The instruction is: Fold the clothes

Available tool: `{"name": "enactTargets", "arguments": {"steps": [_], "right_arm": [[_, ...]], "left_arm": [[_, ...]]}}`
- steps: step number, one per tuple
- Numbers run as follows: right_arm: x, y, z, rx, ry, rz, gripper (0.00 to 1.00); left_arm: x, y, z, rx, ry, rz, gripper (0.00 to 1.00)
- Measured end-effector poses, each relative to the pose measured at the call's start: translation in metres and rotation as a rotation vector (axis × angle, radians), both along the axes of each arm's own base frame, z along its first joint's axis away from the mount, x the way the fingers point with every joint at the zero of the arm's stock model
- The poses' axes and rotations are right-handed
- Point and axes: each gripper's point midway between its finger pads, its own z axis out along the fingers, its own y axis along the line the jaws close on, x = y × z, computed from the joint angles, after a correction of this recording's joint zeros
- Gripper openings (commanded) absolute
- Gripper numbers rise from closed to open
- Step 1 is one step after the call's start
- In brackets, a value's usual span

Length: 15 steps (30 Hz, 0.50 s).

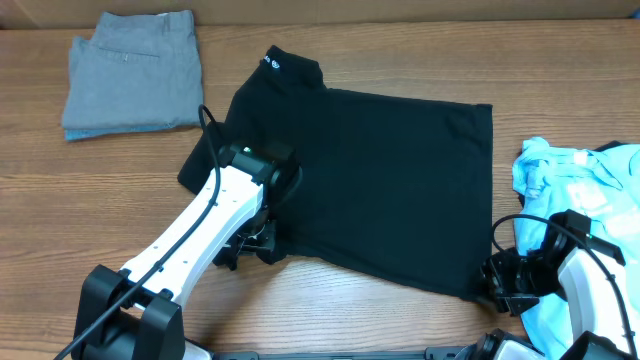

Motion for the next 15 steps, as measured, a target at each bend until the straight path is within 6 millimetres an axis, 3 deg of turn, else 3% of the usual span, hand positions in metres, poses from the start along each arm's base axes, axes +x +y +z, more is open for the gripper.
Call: {"name": "enactTargets", "arguments": {"steps": [3,10,15], "right_arm": [[-0.007,0.002,-0.006,0.003,0.027,-0.017,0.29],[-0.017,0.005,-0.014,0.002,0.063,-0.034,0.35],[-0.016,0.001,-0.018,-0.023,0.067,-0.059,0.26]], "left_arm": [[0.0,0.001,0.0,0.004,-0.001,-0.001,0.04],[0.001,0.001,0.0,0.009,-0.005,-0.003,0.04],[0.002,0.002,0.0,0.01,-0.011,-0.004,0.04]]}}
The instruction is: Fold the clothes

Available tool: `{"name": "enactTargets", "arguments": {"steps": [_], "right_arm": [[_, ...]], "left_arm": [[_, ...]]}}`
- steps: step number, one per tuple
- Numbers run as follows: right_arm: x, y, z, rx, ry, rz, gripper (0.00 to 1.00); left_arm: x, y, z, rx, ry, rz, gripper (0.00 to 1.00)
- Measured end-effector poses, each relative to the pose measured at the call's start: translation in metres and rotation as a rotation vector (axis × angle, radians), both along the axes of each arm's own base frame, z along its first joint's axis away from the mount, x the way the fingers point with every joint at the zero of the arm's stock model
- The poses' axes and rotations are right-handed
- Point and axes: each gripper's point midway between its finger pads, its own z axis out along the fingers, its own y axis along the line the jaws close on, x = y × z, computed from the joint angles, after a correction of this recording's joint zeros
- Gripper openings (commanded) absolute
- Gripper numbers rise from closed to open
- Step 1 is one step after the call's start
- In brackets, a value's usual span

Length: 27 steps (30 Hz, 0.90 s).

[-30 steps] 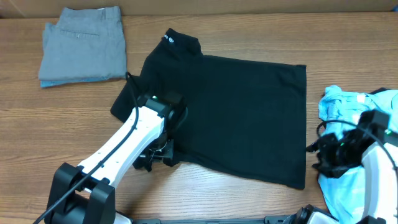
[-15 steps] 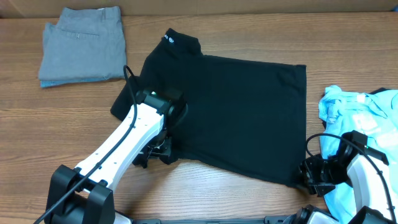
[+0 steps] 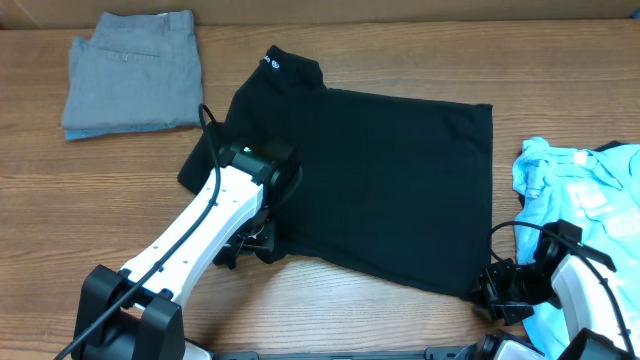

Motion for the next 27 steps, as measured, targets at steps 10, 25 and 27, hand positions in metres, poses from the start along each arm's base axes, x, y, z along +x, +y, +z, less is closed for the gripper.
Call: {"name": "enactTargets", "arguments": {"steps": [10,25,27], "right_arm": [[-0.005,0.001,-0.012,-0.012,0.013,-0.041,0.26],[0.01,-0.003,0.007,-0.003,-0.037,0.013,0.04],[0.019,-0.008,0.019,-0.009,-0.057,0.027,0.04]], "left_arm": [[0.001,0.0,0.0,0.0,-0.006,-0.001,0.04],[-0.004,0.004,0.002,0.019,0.019,-0.003,0.04],[-0.008,0.008,0.004,0.037,0.034,-0.006,0.04]]}}
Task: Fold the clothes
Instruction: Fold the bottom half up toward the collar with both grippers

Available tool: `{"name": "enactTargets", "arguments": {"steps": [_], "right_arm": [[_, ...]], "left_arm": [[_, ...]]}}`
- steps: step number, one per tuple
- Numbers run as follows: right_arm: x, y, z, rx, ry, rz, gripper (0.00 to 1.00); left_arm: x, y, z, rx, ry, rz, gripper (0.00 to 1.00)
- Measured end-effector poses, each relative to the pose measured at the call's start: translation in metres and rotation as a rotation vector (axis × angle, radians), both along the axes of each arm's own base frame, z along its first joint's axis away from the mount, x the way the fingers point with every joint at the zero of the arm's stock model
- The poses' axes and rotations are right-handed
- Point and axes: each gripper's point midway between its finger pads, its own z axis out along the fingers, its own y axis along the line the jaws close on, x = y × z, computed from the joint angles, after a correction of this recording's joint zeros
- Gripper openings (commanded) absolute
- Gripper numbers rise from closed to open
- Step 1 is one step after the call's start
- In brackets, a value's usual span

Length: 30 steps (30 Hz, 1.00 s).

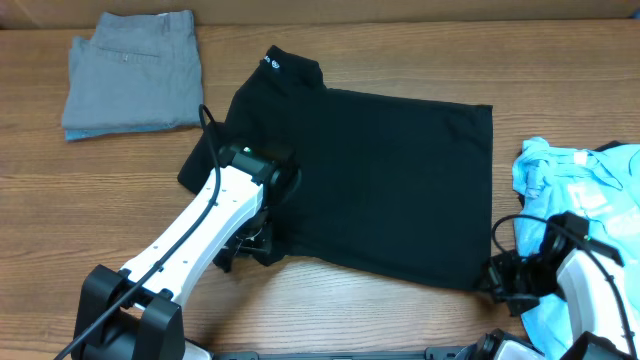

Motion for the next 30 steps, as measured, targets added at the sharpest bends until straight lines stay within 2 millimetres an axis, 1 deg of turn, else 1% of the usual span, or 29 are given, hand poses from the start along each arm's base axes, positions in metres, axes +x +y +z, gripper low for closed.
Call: {"name": "enactTargets", "arguments": {"steps": [2,6,10,12,13,16,17,20,23,25,30], "right_arm": [[0.006,-0.002,0.013,0.0,-0.016,0.017,0.04],[0.012,-0.004,0.035,0.0,-0.043,0.054,0.04],[0.025,-0.01,0.047,-0.024,-0.103,0.087,0.04],[0.036,-0.013,0.051,-0.031,-0.152,0.097,0.04],[0.037,-0.013,0.051,-0.03,-0.158,0.097,0.04],[0.052,-0.014,0.053,-0.028,-0.232,0.106,0.04],[0.06,-0.014,0.054,-0.028,-0.27,0.111,0.04],[0.074,-0.015,0.056,-0.018,-0.333,0.114,0.04],[0.093,-0.018,0.056,-0.017,-0.404,0.118,0.04],[0.104,-0.02,0.055,-0.014,-0.44,0.118,0.04],[0.121,-0.022,0.049,0.002,-0.478,0.126,0.04]], "left_arm": [[-0.003,0.003,0.002,0.015,0.013,-0.003,0.04],[-0.006,0.008,0.004,0.039,0.024,-0.005,0.04],[0.0,0.01,0.004,0.056,-0.004,-0.012,0.04],[0.007,0.009,0.002,0.054,-0.036,-0.019,0.05],[0.012,0.007,0.001,0.049,-0.056,-0.025,0.04],[0.029,-0.001,-0.004,0.009,-0.117,-0.055,0.04],[0.036,-0.004,-0.006,-0.007,-0.14,-0.071,0.04],[0.046,-0.007,-0.007,-0.013,-0.176,-0.096,0.04],[0.059,-0.006,-0.007,-0.013,-0.224,-0.113,0.04],[0.072,-0.007,-0.007,-0.026,-0.269,-0.122,0.04],[0.096,-0.009,-0.006,-0.039,-0.355,-0.148,0.04]]}}
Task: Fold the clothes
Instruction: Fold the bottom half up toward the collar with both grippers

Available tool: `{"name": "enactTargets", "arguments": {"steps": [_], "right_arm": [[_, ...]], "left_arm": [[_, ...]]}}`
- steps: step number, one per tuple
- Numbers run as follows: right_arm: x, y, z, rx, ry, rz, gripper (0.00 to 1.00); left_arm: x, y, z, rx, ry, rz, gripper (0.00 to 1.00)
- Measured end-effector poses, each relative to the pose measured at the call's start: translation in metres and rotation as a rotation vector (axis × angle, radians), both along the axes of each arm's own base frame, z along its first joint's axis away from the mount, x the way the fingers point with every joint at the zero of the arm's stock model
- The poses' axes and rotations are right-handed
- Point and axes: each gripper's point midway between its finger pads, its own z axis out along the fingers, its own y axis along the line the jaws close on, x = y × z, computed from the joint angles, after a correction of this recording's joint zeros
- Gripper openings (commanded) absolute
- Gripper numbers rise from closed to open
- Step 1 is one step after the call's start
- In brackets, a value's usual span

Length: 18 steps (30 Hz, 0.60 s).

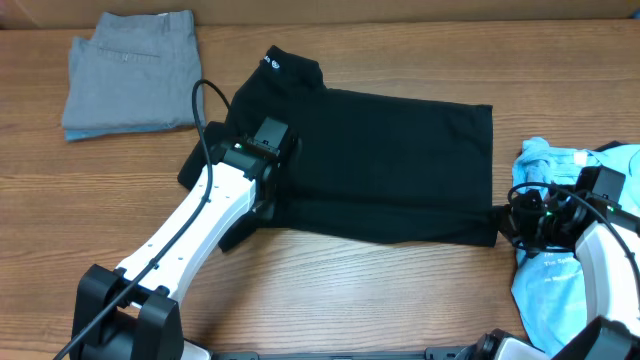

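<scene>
A black shirt (385, 160) lies spread across the middle of the table, collar toward the far left. Its near hem is doubled back, so the front edge runs almost straight from left to right. My left gripper (260, 205) is at the hem's left end, apparently shut on the cloth under the white arm. At the hem's right corner my right gripper (503, 226) pinches the fabric. The fingertips of both are largely hidden by their wrists.
Folded grey shorts (130, 70) lie at the far left corner. A crumpled light blue garment (560, 170) is heaped at the right edge, partly under my right arm. The wooden table (350, 300) shows in front of the shirt.
Both grippers have moved away from the table's front edge with the shirt's near hem. The hem now lies farther back and the shirt looks shorter from front to back.
My left gripper stayed at the near left hem while my right gripper shifted around the near right corner, dipping toward the front edge and then back onto the corner. Now both hold the hem, which has been carried back over the shirt.
</scene>
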Motion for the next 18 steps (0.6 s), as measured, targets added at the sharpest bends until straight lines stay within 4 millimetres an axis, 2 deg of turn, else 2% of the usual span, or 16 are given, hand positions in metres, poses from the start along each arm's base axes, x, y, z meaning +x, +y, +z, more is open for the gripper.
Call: {"name": "enactTargets", "arguments": {"steps": [4,7,12,18], "right_arm": [[0.017,0.001,-0.006,-0.013,-0.044,0.03,0.04],[0.032,0.004,-0.009,-0.028,-0.087,0.061,0.04],[0.045,0.009,-0.008,-0.041,-0.129,0.081,0.05],[0.057,0.004,-0.004,-0.063,-0.179,0.067,0.08]], "left_arm": [[0.019,-0.006,0.003,-0.013,-0.071,-0.04,0.04],[0.026,-0.005,0.005,0.003,-0.099,-0.055,0.04],[0.034,0.004,0.011,0.06,-0.137,-0.059,0.04],[0.052,0.008,0.012,0.063,-0.203,-0.035,0.07]]}}
